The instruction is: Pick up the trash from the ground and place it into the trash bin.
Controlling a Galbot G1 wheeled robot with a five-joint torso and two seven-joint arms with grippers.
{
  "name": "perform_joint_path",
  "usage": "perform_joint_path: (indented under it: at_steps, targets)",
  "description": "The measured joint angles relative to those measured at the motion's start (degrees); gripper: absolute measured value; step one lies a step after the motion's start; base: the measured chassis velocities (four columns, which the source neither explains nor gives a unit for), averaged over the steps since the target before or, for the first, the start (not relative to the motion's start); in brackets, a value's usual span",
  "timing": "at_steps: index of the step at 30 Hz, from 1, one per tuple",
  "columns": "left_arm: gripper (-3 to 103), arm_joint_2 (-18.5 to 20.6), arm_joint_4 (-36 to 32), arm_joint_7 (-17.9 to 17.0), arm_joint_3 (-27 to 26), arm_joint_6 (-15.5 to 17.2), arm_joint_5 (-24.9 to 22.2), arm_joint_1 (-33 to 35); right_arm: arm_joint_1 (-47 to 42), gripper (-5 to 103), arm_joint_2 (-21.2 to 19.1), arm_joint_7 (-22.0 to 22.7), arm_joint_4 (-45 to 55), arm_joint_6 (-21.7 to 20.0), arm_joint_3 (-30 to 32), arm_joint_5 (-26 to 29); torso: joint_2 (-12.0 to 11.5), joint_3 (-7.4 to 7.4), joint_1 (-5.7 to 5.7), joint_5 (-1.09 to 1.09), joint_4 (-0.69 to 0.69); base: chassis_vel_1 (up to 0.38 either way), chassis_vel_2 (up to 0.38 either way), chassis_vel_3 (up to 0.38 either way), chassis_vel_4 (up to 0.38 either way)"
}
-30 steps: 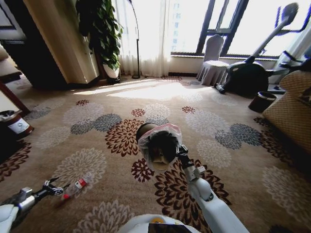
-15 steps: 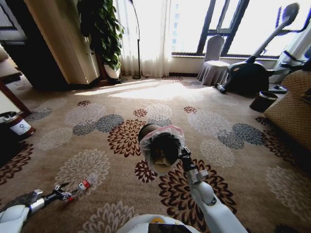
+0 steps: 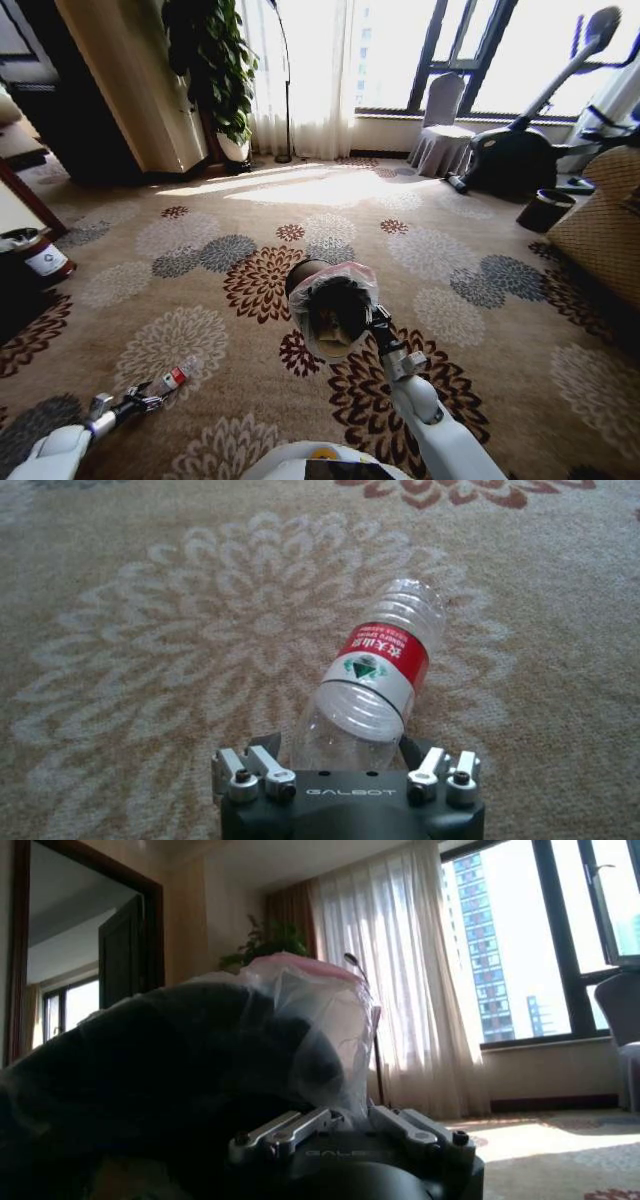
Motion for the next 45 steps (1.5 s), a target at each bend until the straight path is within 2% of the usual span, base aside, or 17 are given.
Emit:
perform_joint_path:
  at_steps: [9, 14, 17, 19, 21, 22, 24, 25, 27, 28, 29, 30, 32, 35, 40, 44, 45]
  targets:
    - [48, -1.08, -0.60, -0.63, -0.58, 0.35, -4.03, 0.54, 0.67, 0, -0.93, 0.01, 0.06, -0.09, -0.09, 0.59, 0.00, 0.00, 0.00, 0.01, 0.00, 0.000, 0.000, 0.000, 0.000]
    - [42, -1.45, -2.20, -0.02, -2.22, 0.43, -6.60, 2.12, 1.01, 0, -0.92, 0.01, 0.06, -0.25, -0.35, 0.59, 0.00, 0.00, 0.00, 0.02, 0.01, 0.000, 0.000, 0.000, 0.000]
    - [32, -2.51, -10.32, -0.76, -4.85, 0.91, -13.92, 5.80, 1.93, 0, -0.75, 0.00, -0.28, -0.34, -0.72, 0.57, 0.00, 0.00, 0.00, 0.02, 0.01, 0.000, 0.000, 0.000, 0.000]
    - [30, -2.71, -11.73, -0.96, -5.17, 0.98, -15.13, 6.31, 2.16, 0, -0.75, -0.01, -0.43, -0.34, -0.75, 0.55, 0.00, 0.00, 0.00, 0.02, 0.01, 0.000, 0.000, 0.000, 0.000]
    - [27, -4.75, -24.50, -4.82, -7.68, 1.39, -23.33, 10.30, 4.34, 0, -0.95, 0.00, -1.89, 0.17, -0.99, 0.53, 0.00, 0.00, 0.00, 0.05, -0.02, 0.000, 0.000, 0.000, 0.000]
    - [27, -4.75, -24.50, -4.82, -7.68, 1.39, -23.33, 10.30, 4.34, 0, -0.95, 0.00, -1.89, 0.17, -0.99, 0.53, 0.00, 0.00, 0.00, 0.05, -0.02, 0.000, 0.000, 0.000, 0.000]
    - [27, -6.57, -36.88, -9.82, -8.95, 2.90, -29.43, 13.52, 6.84, 0, -1.32, 0.01, -3.19, 0.51, -1.33, 1.15, 0.00, 0.00, 0.00, 0.03, -0.02, 0.000, 0.000, 0.000, 0.000]
    - [27, -6.57, -36.88, -9.82, -8.95, 2.90, -29.43, 13.52, 6.84, 0, -1.32, 0.01, -3.19, 0.51, -1.33, 1.15, 0.00, 0.00, 0.00, 0.03, -0.02, 0.000, 0.000, 0.000, 0.000]
    - [27, -7.73, -49.96, -15.34, -7.86, 5.25, -38.19, 14.76, 8.91, 0, -1.45, -0.02, -4.89, 1.56, -0.93, 2.00, 0.00, 0.00, 0.00, 0.06, 0.03, 0.000, 0.000, 0.000, 0.000]
    - [27, -7.73, -49.96, -15.34, -7.86, 5.25, -38.19, 14.76, 8.91, 0, -1.45, -0.02, -4.89, 1.56, -0.93, 2.00, 0.00, 0.00, 0.00, 0.06, 0.03, 0.000, 0.000, 0.000, 0.000]
    - [27, -8.43, -55.46, -18.06, -7.27, 6.27, -42.01, 15.14, 10.00, 0, -1.33, -0.02, -6.26, 2.45, -0.96, 2.30, 0.00, 0.00, 0.00, 0.01, -0.07, 0.000, 0.000, 0.000, 0.000]
    - [27, -9.59, -62.17, -21.89, -6.92, 7.65, -46.57, 16.14, 12.08, 0, -0.95, 0.03, -8.35, 2.96, -1.58, 2.68, 0.00, 0.01, 0.00, 0.00, -0.06, 0.000, 0.000, 0.000, 0.000]
    - [27, -10.40, -66.26, -24.04, -6.82, 8.42, -49.14, 16.78, 13.44, 0, -0.66, 0.06, -9.53, 3.06, -2.21, 2.83, 0.00, 0.01, 0.01, 0.01, -0.06, 0.000, 0.000, 0.000, 0.000]
    - [27, -13.01, -80.29, -31.98, -6.27, 11.35, -59.18, 19.37, 19.94, 0, 0.66, 0.00, -14.34, 3.07, -6.54, 2.97, 0.00, 0.01, 0.01, 0.06, 0.03, 0.000, 0.000, 0.000, 0.000]
    - [27, -14.19, -88.18, -35.29, -4.27, 13.59, -65.47, 20.18, 26.78, 0, 1.86, 0.00, -19.31, 3.23, -10.53, 3.66, 0.00, -0.01, 0.00, 0.00, 0.05, 0.000, 0.000, 0.000, 0.000]
    - [27, -15.83, -97.11, -39.75, 2.87, 18.88, -77.23, 19.81, 35.53, 0, 6.92, 0.04, -30.06, 6.14, -14.58, 4.57, 0.00, 0.01, 0.01, 0.03, -0.03, 0.000, 0.000, 0.000, 0.000]
    - [27, -15.83, -97.11, -39.75, 2.87, 18.88, -77.23, 19.81, 35.53, 0, 6.92, 0.04, -30.06, 6.14, -14.58, 4.57, 0.00, 0.01, 0.01, 0.03, -0.03, 0.000, 0.000, 0.000, 0.000]
